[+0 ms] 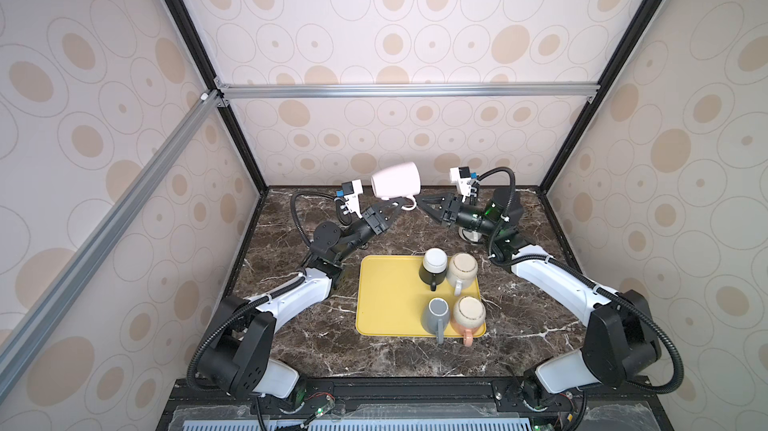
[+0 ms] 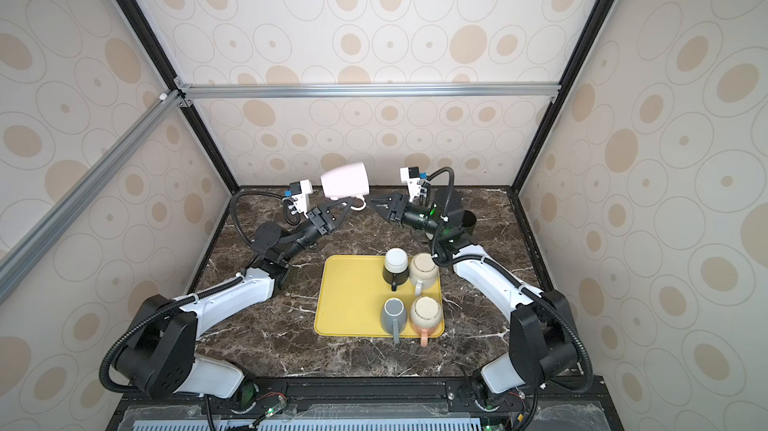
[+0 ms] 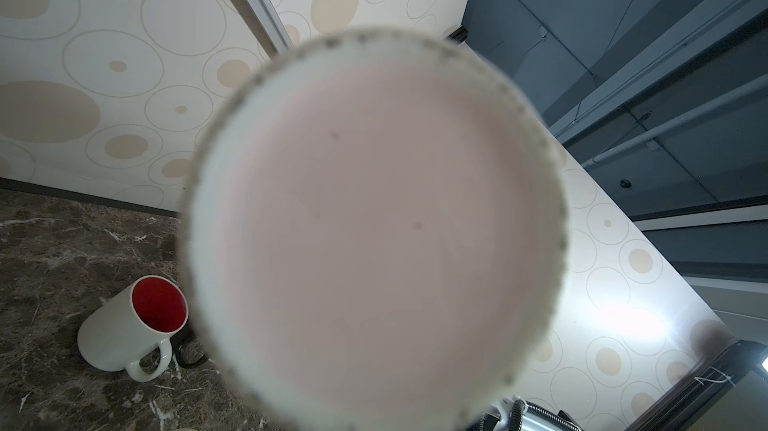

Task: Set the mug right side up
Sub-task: 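Grasp the pink mug with the right gripper while the left gripper holds it up, then open the left gripper and withdraw while the right gripper carries the pink mug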

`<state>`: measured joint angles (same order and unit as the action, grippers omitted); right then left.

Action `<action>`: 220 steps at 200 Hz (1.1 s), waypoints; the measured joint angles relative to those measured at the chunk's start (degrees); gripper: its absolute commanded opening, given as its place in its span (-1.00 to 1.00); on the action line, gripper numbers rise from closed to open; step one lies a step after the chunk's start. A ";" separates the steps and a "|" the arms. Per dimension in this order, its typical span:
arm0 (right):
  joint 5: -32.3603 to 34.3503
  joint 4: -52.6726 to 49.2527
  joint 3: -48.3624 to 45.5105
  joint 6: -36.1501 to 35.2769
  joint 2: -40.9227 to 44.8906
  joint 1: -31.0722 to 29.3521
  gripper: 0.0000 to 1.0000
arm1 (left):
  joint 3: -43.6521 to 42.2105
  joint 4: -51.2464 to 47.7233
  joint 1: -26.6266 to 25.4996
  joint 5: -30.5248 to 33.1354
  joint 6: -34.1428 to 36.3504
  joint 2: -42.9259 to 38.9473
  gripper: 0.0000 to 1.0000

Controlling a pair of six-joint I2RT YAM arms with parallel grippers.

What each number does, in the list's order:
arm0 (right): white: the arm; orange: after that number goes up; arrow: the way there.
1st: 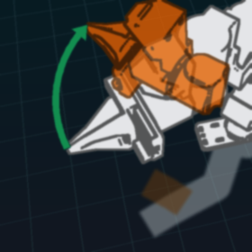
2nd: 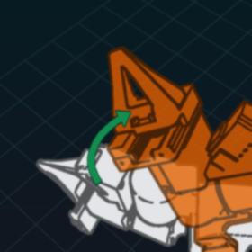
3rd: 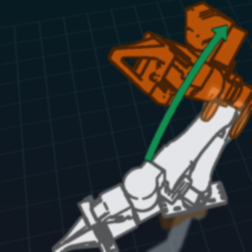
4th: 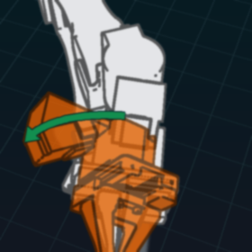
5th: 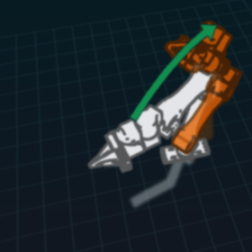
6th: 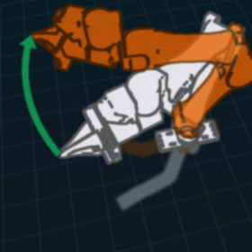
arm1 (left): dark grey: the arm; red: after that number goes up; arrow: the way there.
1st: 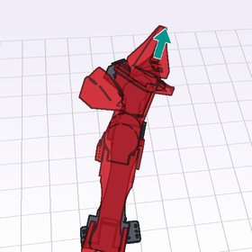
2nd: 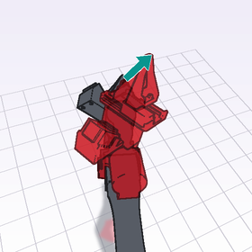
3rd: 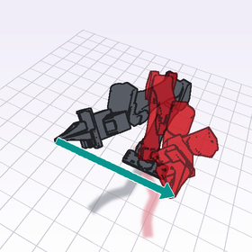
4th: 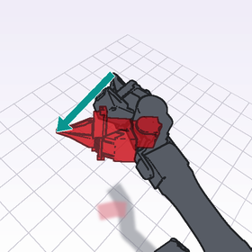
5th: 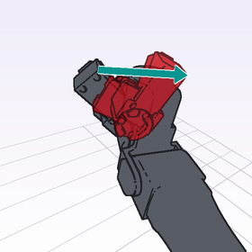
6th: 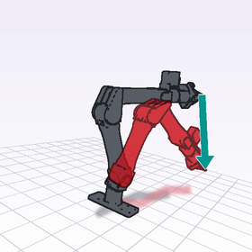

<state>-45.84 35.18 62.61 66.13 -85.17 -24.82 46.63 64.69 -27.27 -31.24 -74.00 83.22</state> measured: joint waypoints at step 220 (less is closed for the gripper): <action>2.45 -14.60 5.75 -6.40 -2.82 -1.70 -1.00 | 0.57 -11.04 1.88 -0.72 5.79 -2.08 1.00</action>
<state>-43.40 20.58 68.36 59.72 -87.99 -26.52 47.20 53.65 -25.39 -31.97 -68.20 81.14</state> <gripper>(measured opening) 0.132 0.998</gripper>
